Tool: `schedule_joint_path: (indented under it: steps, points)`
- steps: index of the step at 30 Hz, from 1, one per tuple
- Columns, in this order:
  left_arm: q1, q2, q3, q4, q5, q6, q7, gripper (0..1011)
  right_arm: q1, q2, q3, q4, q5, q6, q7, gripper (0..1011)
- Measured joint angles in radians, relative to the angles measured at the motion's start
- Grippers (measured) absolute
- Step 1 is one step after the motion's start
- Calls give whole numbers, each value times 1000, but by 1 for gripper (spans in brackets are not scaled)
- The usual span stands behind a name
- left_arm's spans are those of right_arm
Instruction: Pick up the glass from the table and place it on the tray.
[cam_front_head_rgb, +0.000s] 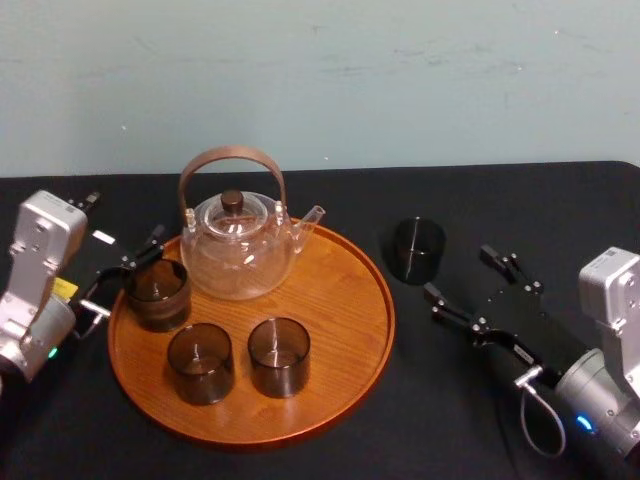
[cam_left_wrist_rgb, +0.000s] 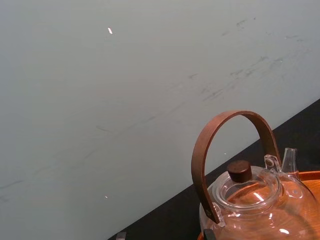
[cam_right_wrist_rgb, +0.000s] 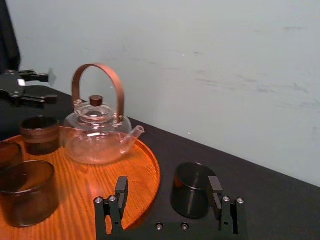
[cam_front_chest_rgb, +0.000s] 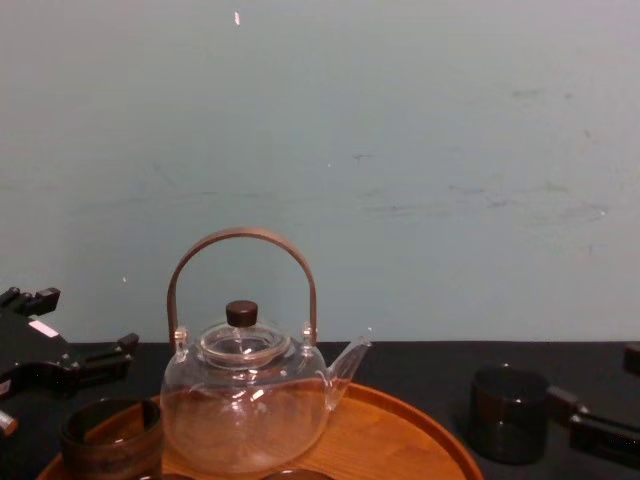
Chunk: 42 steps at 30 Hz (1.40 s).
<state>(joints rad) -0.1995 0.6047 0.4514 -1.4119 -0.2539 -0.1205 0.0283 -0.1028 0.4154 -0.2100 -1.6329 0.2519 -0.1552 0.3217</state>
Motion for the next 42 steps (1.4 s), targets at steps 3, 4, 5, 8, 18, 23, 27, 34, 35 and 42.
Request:
schedule_joint_path:
  steps: [3,4,5,8,18,23,27,34,35,42]
  points:
    - [0,0,0,0,0,0,0,1001,0,-4,10,7,0,6,0,1003]
    - [0,0,0,0,0,0,0,1001,1,-5,13,12,0,9,0,1002]
    - [0,0,0,0,0,0,0,1001,7,-9,18,22,3,17,2,1002]
    - [0,0,0,0,0,0,0,1001,24,-14,24,46,9,34,9,1002]
    - [0,0,0,0,0,0,0,1001,95,-17,31,116,21,68,35,1002]
    - [0,0,0,0,0,0,0,1001,138,-21,28,159,30,78,52,1002]
    - [0,0,0,0,0,0,0,1001,171,-23,20,192,38,85,67,1003]
    - [0,0,0,0,0,0,0,1001,237,-24,-7,260,48,103,98,1002]
    - [0,0,0,0,0,0,0,1001,250,-24,-15,275,48,108,104,1002]
    - [0,0,0,0,0,0,0,1001,307,-28,-45,331,47,119,121,1002]
